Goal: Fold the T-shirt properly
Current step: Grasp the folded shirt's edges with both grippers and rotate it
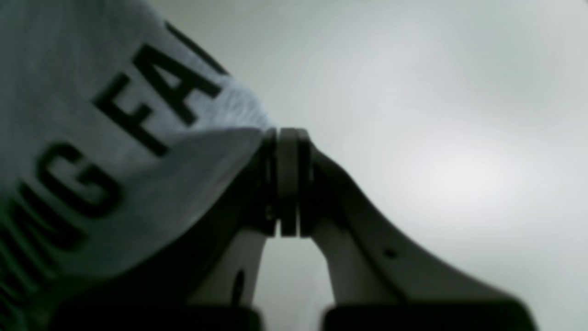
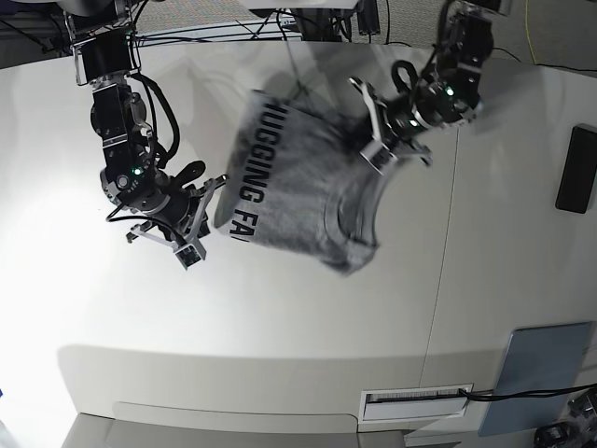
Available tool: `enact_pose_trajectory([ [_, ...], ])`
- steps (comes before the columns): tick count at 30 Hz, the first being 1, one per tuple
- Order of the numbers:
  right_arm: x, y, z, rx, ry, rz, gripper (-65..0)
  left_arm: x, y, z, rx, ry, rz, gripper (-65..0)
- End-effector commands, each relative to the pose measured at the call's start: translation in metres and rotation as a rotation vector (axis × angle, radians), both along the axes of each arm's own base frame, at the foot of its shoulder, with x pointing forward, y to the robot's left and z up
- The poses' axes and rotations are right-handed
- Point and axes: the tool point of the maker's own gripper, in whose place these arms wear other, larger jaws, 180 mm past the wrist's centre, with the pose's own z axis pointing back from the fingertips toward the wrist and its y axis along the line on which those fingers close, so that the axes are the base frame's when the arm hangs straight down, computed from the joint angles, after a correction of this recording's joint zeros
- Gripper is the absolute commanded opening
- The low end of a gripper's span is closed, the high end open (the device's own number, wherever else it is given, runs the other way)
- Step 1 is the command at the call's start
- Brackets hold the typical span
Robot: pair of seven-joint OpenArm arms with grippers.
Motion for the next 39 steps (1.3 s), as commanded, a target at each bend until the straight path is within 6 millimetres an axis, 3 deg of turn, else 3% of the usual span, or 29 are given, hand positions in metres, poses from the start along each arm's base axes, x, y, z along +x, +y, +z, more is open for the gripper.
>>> enact_pose_trajectory([
  [1, 0.012, 0.000, 0.018, 0.016, -0.069, 0.009, -65.0, -0.005, 0.042, -0.022, 0.199, 0.054, 0.038, -65.0],
  [6, 0.029, -0.015, 0.030, 0.006, -0.171, -0.117, -65.0, 0.024, 0.065, -0.008, 0.233, -0.020, 0.122, -65.0],
  [10, 0.031, -0.021, 0.016, -0.007, -0.136, -0.136, -65.0, 0.035, 0.062, 0.000, 0.193, -0.038, 0.139, -65.0],
  [15, 0.023, 0.008, -0.017, 0.051, -0.038, -0.084, -65.0, 0.039, 0.059, 0.004, 0.179, -0.057, 0.121, -65.0],
  [20, 0.022, 0.033, -0.017, 0.108, -0.036, -0.070, -65.0, 0.039, 0.052, 0.011, 0.130, -0.051, 0.128, -65.0],
  [25, 0.021, 0.034, -0.019, 0.106, -0.026, -0.071, -65.0, 0.040, 0.033, 0.044, -0.041, -0.071, 0.120, -65.0],
  [28, 0.022, 0.034, -0.018, 0.110, -0.034, -0.070, -65.0, 0.035, 0.036, 0.058, -0.104, -0.075, 0.135, -65.0],
  [35, 0.021, 0.035, -0.018, 0.111, -0.033, -0.070, -65.0, 0.018, 0.078, 0.045, -0.120, -0.023, 0.328, -65.0],
  [39, 0.017, 0.033, -0.022, 0.101, -0.010, -0.073, -65.0, 0.026, 0.085, 0.035, -0.142, -0.053, 0.400, -65.0],
])
